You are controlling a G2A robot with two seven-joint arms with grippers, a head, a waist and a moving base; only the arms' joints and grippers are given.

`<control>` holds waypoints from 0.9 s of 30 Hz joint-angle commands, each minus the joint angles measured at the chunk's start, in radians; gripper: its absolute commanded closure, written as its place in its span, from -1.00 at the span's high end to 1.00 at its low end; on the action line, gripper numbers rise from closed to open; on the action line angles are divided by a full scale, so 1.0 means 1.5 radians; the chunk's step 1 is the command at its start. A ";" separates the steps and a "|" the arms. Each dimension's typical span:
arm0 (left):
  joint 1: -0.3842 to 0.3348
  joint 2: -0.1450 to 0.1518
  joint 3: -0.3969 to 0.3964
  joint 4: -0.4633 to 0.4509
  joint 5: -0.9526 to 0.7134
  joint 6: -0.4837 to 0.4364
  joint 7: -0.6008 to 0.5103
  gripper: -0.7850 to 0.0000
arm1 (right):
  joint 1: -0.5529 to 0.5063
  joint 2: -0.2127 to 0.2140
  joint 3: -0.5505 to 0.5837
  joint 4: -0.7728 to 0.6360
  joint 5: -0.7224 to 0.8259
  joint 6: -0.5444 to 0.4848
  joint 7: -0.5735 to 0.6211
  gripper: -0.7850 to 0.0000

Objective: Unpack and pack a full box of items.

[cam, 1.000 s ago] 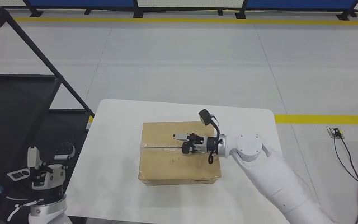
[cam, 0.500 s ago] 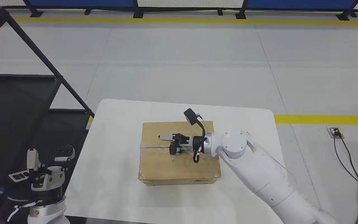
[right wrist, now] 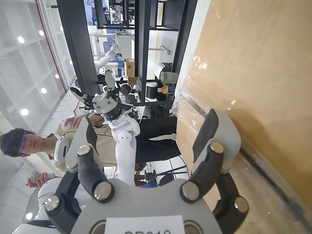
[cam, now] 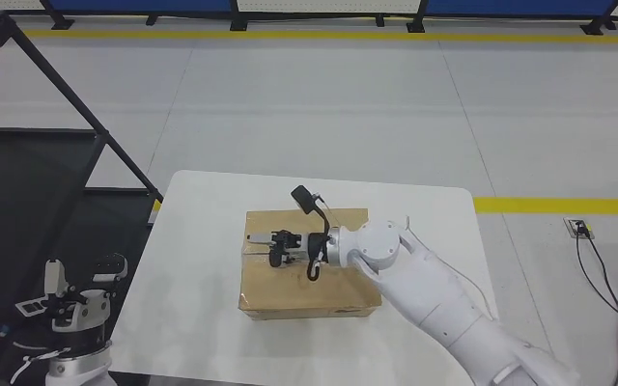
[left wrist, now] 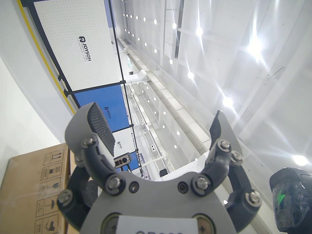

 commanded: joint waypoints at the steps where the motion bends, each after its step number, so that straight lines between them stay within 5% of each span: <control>1: -0.001 0.001 0.000 0.000 -0.002 0.000 -0.003 1.00 | 0.002 -0.006 -0.005 0.002 -0.002 0.002 -0.007 1.00; 27: -0.010 0.009 0.002 0.020 -0.020 0.005 -0.017 1.00 | 0.053 -0.099 -0.044 0.125 -0.009 -0.042 -0.018 1.00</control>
